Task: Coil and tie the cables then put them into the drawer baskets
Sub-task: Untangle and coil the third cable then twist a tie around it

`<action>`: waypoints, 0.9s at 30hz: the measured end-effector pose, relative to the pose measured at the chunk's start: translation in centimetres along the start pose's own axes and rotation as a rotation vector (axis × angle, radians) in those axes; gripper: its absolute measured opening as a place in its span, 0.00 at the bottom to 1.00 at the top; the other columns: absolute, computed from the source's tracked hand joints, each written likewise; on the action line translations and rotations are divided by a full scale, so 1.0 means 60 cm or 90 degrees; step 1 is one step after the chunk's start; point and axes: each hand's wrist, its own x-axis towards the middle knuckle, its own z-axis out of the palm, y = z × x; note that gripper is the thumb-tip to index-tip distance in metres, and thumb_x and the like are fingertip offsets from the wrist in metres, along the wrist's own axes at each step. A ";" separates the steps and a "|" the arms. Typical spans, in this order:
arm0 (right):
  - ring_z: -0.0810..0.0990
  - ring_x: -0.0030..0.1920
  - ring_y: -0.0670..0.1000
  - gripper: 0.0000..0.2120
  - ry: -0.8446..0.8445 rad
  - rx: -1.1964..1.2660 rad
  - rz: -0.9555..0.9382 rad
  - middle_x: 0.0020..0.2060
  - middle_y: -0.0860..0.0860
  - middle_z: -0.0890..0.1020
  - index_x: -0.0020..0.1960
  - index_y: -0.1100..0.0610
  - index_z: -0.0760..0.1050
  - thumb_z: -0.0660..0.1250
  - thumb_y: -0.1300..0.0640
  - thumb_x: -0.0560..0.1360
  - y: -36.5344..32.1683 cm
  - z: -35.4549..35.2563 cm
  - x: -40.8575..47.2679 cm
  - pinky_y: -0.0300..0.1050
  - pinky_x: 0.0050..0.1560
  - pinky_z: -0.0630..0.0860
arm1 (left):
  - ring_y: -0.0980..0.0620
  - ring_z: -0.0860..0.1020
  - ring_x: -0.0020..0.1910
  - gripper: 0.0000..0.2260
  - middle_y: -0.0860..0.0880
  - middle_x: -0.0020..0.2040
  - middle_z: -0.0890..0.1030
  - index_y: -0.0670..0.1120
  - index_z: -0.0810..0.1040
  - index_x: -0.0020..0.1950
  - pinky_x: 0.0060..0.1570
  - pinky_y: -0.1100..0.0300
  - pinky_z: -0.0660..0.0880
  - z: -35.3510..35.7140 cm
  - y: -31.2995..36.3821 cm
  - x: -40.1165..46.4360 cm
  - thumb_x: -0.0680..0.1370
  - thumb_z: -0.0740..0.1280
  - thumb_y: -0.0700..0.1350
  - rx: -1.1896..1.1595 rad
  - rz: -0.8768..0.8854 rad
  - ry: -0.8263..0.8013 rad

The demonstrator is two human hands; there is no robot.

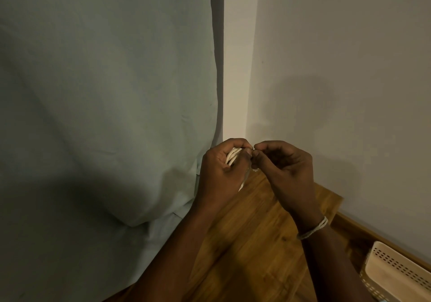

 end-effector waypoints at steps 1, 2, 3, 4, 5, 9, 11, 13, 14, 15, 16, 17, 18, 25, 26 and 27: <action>0.85 0.39 0.53 0.07 -0.002 -0.003 -0.003 0.40 0.54 0.86 0.52 0.60 0.83 0.71 0.68 0.75 0.000 0.000 0.000 0.45 0.44 0.84 | 0.61 0.81 0.45 0.04 0.59 0.42 0.82 0.51 0.81 0.49 0.42 0.74 0.75 0.000 0.000 0.000 0.78 0.67 0.44 0.003 0.001 0.001; 0.85 0.39 0.53 0.08 -0.003 -0.007 -0.005 0.41 0.55 0.86 0.52 0.60 0.83 0.71 0.68 0.75 0.000 0.000 0.000 0.45 0.44 0.84 | 0.61 0.81 0.46 0.04 0.60 0.42 0.81 0.51 0.81 0.49 0.42 0.73 0.76 0.000 0.000 -0.001 0.78 0.67 0.45 0.008 0.002 0.002; 0.85 0.39 0.53 0.08 -0.005 -0.009 -0.006 0.41 0.55 0.86 0.52 0.60 0.83 0.70 0.68 0.75 0.000 0.000 0.000 0.45 0.44 0.84 | 0.61 0.81 0.46 0.04 0.60 0.42 0.81 0.51 0.81 0.49 0.43 0.73 0.76 0.000 0.000 -0.001 0.77 0.67 0.46 0.013 0.003 0.003; 0.85 0.39 0.53 0.08 -0.005 -0.010 -0.007 0.41 0.55 0.86 0.52 0.60 0.83 0.71 0.68 0.75 -0.001 0.000 -0.001 0.45 0.44 0.84 | 0.61 0.81 0.46 0.04 0.61 0.42 0.81 0.52 0.81 0.49 0.43 0.73 0.76 0.000 0.000 -0.002 0.77 0.67 0.47 0.014 0.003 0.004; 0.85 0.39 0.53 0.08 -0.005 -0.010 -0.009 0.41 0.55 0.86 0.52 0.60 0.83 0.71 0.69 0.75 -0.002 0.000 -0.001 0.45 0.44 0.84 | 0.62 0.80 0.46 0.04 0.61 0.42 0.81 0.52 0.80 0.49 0.42 0.73 0.76 0.001 0.000 -0.002 0.77 0.67 0.47 0.016 0.003 0.005; 0.85 0.39 0.52 0.07 -0.012 -0.018 -0.007 0.41 0.54 0.86 0.52 0.61 0.83 0.71 0.68 0.75 -0.002 -0.002 -0.002 0.44 0.44 0.83 | 0.62 0.80 0.46 0.03 0.62 0.42 0.80 0.54 0.80 0.49 0.42 0.74 0.75 0.001 0.002 -0.003 0.77 0.66 0.48 0.022 0.004 0.005; 0.85 0.40 0.52 0.07 -0.021 -0.026 -0.005 0.42 0.54 0.86 0.53 0.62 0.83 0.71 0.67 0.75 -0.002 -0.004 -0.002 0.45 0.45 0.84 | 0.62 0.80 0.46 0.03 0.62 0.42 0.81 0.54 0.80 0.49 0.43 0.74 0.76 0.000 0.000 -0.003 0.78 0.67 0.46 0.032 0.006 0.003; 0.86 0.41 0.51 0.07 -0.022 -0.036 -0.008 0.42 0.52 0.86 0.52 0.60 0.83 0.71 0.67 0.75 -0.004 -0.005 -0.003 0.44 0.45 0.84 | 0.63 0.80 0.47 0.04 0.63 0.43 0.80 0.54 0.80 0.49 0.43 0.74 0.75 -0.001 0.000 -0.003 0.78 0.67 0.46 0.038 0.002 0.000; 0.86 0.41 0.51 0.07 -0.019 -0.039 -0.011 0.42 0.52 0.86 0.52 0.59 0.83 0.71 0.66 0.75 -0.004 -0.005 -0.003 0.44 0.45 0.84 | 0.63 0.80 0.47 0.04 0.63 0.43 0.80 0.55 0.79 0.49 0.43 0.75 0.75 0.000 0.001 -0.003 0.78 0.67 0.46 0.039 0.003 0.001; 0.86 0.41 0.50 0.07 -0.014 -0.039 -0.013 0.42 0.51 0.86 0.52 0.59 0.83 0.71 0.66 0.75 -0.004 -0.005 -0.003 0.43 0.45 0.84 | 0.63 0.80 0.47 0.04 0.63 0.43 0.80 0.55 0.79 0.49 0.43 0.75 0.75 0.000 0.002 -0.003 0.78 0.67 0.47 0.039 0.003 0.003; 0.86 0.41 0.50 0.08 -0.005 -0.033 -0.011 0.42 0.51 0.86 0.52 0.58 0.83 0.72 0.65 0.75 -0.004 -0.005 -0.005 0.43 0.45 0.84 | 0.63 0.80 0.47 0.04 0.63 0.43 0.80 0.55 0.79 0.49 0.43 0.75 0.75 0.001 0.004 -0.003 0.77 0.66 0.48 0.035 0.003 0.006; 0.86 0.41 0.51 0.08 0.007 -0.022 -0.005 0.42 0.52 0.86 0.52 0.58 0.83 0.72 0.65 0.74 -0.004 -0.004 -0.006 0.44 0.46 0.84 | 0.63 0.80 0.47 0.04 0.63 0.43 0.80 0.55 0.79 0.49 0.43 0.74 0.75 0.002 0.005 -0.004 0.77 0.66 0.48 0.028 -0.002 0.009; 0.86 0.41 0.51 0.08 0.020 -0.006 0.001 0.42 0.53 0.86 0.53 0.58 0.83 0.72 0.64 0.74 -0.005 -0.003 -0.007 0.44 0.46 0.84 | 0.62 0.80 0.47 0.04 0.63 0.43 0.81 0.55 0.79 0.49 0.43 0.73 0.76 0.003 0.006 -0.004 0.77 0.66 0.48 0.020 -0.011 0.012; 0.85 0.42 0.56 0.07 0.078 0.174 0.071 0.41 0.54 0.86 0.50 0.61 0.82 0.70 0.62 0.73 -0.013 -0.003 -0.008 0.45 0.44 0.82 | 0.58 0.82 0.46 0.03 0.58 0.44 0.83 0.51 0.81 0.50 0.44 0.65 0.81 0.011 0.017 -0.008 0.78 0.68 0.45 -0.011 -0.038 0.043; 0.85 0.42 0.55 0.06 0.082 0.196 0.083 0.41 0.54 0.86 0.50 0.61 0.82 0.69 0.65 0.74 -0.014 -0.002 -0.008 0.46 0.44 0.82 | 0.58 0.81 0.46 0.03 0.58 0.44 0.83 0.51 0.81 0.50 0.44 0.66 0.80 0.013 0.019 -0.010 0.78 0.68 0.44 -0.012 -0.037 0.048; 0.84 0.42 0.55 0.07 0.088 0.214 0.095 0.41 0.54 0.86 0.49 0.61 0.82 0.68 0.69 0.75 -0.014 -0.001 -0.007 0.46 0.44 0.82 | 0.58 0.81 0.46 0.03 0.58 0.44 0.83 0.51 0.81 0.50 0.44 0.67 0.80 0.014 0.021 -0.011 0.79 0.68 0.44 -0.013 -0.037 0.053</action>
